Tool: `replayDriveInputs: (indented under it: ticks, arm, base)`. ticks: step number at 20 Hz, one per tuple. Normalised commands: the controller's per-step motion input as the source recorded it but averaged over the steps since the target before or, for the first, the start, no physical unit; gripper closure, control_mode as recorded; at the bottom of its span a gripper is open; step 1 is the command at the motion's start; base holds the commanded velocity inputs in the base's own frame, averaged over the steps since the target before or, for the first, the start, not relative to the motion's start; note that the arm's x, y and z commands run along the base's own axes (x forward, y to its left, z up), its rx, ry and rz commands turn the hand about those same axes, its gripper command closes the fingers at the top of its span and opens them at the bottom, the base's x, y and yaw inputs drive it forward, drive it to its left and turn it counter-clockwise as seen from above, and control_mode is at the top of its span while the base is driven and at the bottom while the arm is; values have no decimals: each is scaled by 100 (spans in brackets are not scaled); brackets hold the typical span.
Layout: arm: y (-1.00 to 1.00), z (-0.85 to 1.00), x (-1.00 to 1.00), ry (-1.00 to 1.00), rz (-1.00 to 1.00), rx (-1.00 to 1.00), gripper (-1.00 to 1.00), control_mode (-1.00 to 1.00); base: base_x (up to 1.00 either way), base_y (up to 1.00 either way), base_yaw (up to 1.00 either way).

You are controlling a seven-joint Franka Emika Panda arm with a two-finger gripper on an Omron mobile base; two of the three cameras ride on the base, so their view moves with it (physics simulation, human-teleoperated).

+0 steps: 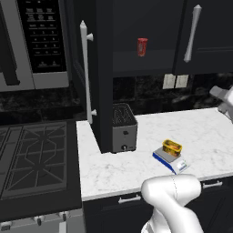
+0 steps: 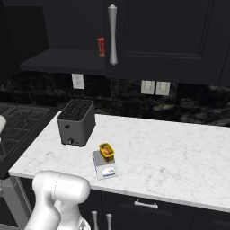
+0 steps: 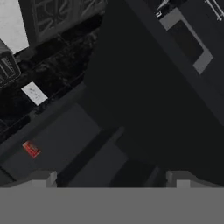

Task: Pick the canned food and place it on the digital scale for weighing, and close the cabinet.

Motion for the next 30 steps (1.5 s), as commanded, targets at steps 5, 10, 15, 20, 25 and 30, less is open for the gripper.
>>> replayDriveInputs:
  ticks: [5,10,15,20,25,30]
  arm:
    - [100,-89,40,8,-25,-16,-100,-100]
    - [99,-16,-17,-16,-39,-25,-100,-100]
    - [100,-24,-10,-22,-40,-14,-100,-100]
    - [94,-35,29,-2,-26,-12,-100,-100]
    - [49,-84,26,-5,-15,5,-100,-100]
    - [50,-41,53,2,-12,5,-100,-100]
  base:
    - [0,0,0]
    - [0,0,0]
    - [0,0,0]
    - [0,0,0]
    - [0,0,0]
    - [0,0,0]
